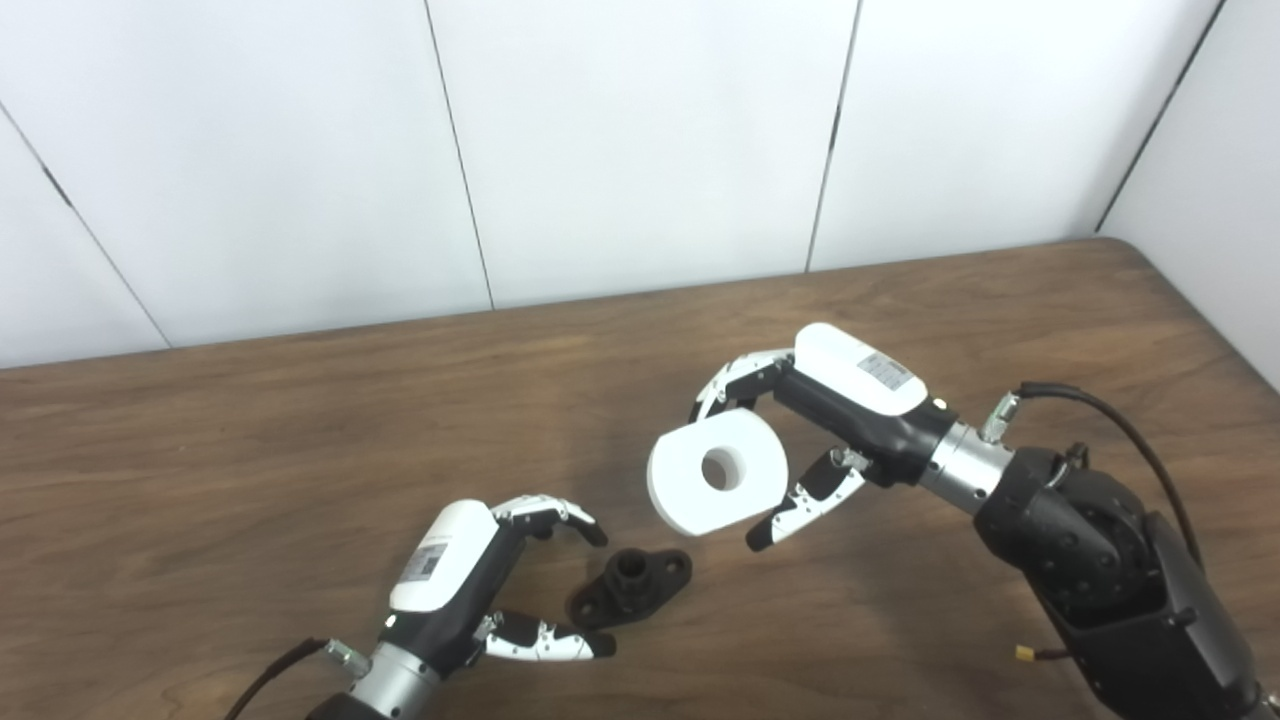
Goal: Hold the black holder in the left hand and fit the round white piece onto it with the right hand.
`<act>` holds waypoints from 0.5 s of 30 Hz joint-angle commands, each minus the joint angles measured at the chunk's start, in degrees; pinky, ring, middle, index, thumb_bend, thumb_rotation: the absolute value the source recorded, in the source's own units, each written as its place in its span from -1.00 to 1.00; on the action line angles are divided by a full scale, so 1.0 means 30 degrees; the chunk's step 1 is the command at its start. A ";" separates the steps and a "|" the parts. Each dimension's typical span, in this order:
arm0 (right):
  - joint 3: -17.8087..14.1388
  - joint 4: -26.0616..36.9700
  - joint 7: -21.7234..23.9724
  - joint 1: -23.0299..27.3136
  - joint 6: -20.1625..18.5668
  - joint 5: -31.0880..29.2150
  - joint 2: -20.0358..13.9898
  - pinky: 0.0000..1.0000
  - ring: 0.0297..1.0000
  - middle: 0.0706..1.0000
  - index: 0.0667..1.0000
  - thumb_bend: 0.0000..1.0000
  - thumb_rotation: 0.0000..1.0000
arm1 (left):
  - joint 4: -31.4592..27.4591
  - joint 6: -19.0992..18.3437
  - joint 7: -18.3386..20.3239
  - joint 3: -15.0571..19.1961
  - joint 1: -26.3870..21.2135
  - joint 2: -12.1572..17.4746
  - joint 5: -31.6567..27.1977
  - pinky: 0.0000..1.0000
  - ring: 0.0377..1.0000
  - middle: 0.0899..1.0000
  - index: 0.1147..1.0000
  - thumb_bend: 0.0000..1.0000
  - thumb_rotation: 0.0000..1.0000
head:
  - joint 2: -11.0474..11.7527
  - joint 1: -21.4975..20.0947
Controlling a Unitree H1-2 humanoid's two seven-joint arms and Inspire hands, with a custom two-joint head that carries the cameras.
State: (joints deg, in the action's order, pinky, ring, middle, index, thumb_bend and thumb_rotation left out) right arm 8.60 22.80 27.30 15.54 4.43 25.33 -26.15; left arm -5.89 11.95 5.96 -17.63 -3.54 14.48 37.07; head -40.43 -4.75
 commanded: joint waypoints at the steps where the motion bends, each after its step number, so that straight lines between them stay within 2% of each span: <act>1: -0.0256 0.0986 -0.0178 0.1042 -0.0253 -0.0450 0.0056 0.14 0.35 0.26 -0.11 0.04 -0.74 | 0.0584 0.0320 -0.0692 0.0109 -0.0400 0.0782 0.1290 0.27 0.35 0.20 0.06 0.97 -0.54 | -0.0050 -0.0034; 7: -0.0194 0.1637 -0.0126 0.1427 -0.0749 -0.0426 0.0243 0.10 0.32 0.24 -0.11 0.04 -0.74 | 0.0987 0.1357 -0.1116 0.0048 -0.1123 0.1486 0.2643 0.30 0.15 0.01 0.01 0.97 -0.51 | -0.0316 -0.0145; 12: -0.0207 0.2523 0.0172 0.1706 -0.1923 -0.0502 0.0395 0.09 0.30 0.25 -0.11 0.04 -0.75 | 0.0979 0.1503 -0.1021 0.0004 -0.1451 0.2100 0.3404 0.32 0.20 0.04 0.07 1.00 -0.41 | -0.0464 -0.0241; 15: -0.0154 0.2874 0.0281 0.1826 -0.2199 -0.0484 0.0416 0.08 0.29 0.25 -0.11 0.04 -0.75 | 0.1180 0.1543 -0.1504 -0.0108 -0.1668 0.2384 0.4575 0.37 0.28 0.11 0.10 1.00 -0.29 | -0.0471 -0.0256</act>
State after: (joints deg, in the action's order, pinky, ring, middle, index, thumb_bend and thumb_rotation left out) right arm 8.74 29.29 28.83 18.70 -2.05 24.81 -25.10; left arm -3.17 16.92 2.45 -18.30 -7.29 19.97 48.79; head -41.84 -5.45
